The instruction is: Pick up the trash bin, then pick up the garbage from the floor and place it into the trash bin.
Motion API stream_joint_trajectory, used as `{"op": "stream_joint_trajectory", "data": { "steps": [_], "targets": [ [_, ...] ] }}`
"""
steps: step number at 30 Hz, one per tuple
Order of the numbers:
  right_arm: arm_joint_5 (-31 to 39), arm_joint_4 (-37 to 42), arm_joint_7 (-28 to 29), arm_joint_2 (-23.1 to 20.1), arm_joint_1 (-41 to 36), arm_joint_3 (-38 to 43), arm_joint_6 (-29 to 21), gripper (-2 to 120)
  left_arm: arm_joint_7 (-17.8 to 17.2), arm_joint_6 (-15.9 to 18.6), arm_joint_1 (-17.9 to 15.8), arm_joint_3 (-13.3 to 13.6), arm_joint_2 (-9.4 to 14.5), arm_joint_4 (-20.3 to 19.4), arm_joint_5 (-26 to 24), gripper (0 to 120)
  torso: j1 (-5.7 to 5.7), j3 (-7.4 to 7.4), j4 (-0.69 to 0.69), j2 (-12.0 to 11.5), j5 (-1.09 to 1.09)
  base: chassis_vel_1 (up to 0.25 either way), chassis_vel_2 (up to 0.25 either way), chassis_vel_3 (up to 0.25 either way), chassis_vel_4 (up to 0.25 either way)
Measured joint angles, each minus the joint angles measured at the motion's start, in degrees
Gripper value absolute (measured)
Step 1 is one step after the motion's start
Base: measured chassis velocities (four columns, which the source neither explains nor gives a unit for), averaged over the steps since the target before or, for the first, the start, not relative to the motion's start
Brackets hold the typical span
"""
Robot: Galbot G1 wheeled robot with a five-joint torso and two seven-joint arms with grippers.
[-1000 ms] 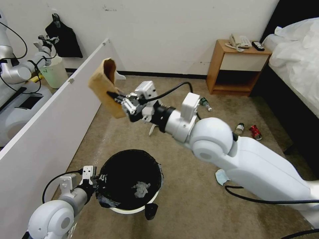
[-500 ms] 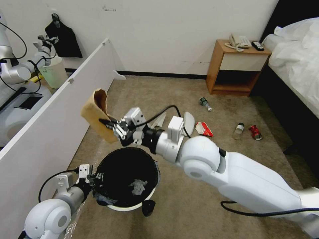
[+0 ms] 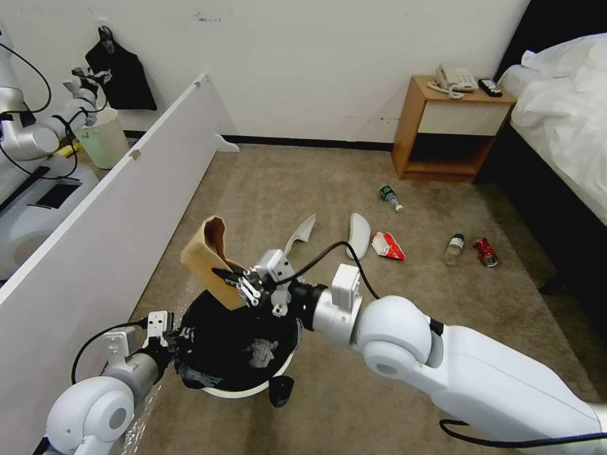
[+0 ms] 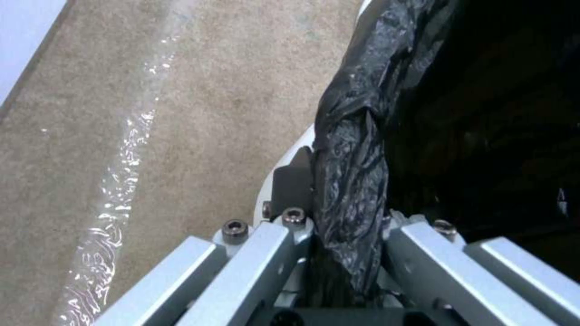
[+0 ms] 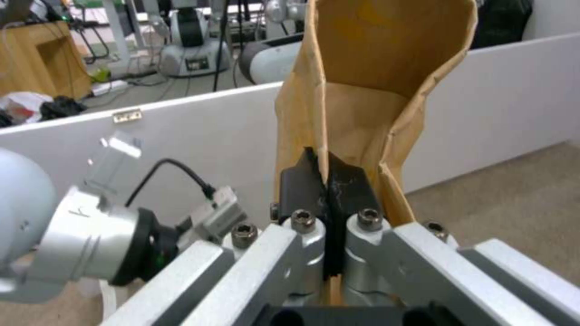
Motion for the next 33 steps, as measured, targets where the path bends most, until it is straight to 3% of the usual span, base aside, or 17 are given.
{"op": "stream_joint_trajectory", "data": {
  "steps": [21, 29, 33],
  "targets": [
    [-4.5, -2.4, -0.5, -0.5, -4.4, -0.7, 0.4, 0, -1.0, -0.1, -0.1, -0.6, -0.6, -0.3, -0.1, 1, 0.0, 0.0, 0.0, 0.0, -0.01, 0.0, 0.0, 0.0, 0.0],
    [-5.8, -2.7, -0.2, -0.6, -5.7, -1.8, 0.4, 14, -1.0, -0.1, 0.1, -0.8, -0.7, -0.3, -0.2, 1, 0.0, 0.0, 0.0, 0.0, -0.01, 0.0, 0.0, 0.0, 0.0],
    [-5.9, -3.3, 0.2, -0.3, -6.2, -2.1, 0.3, 32, -1.3, -0.1, 0.0, -0.9, -0.6, -0.5, -0.7, 1, 0.0, 0.0, 0.0, 0.0, -0.01, 0.0, 0.0, 0.0, 0.0]
  ]
}}
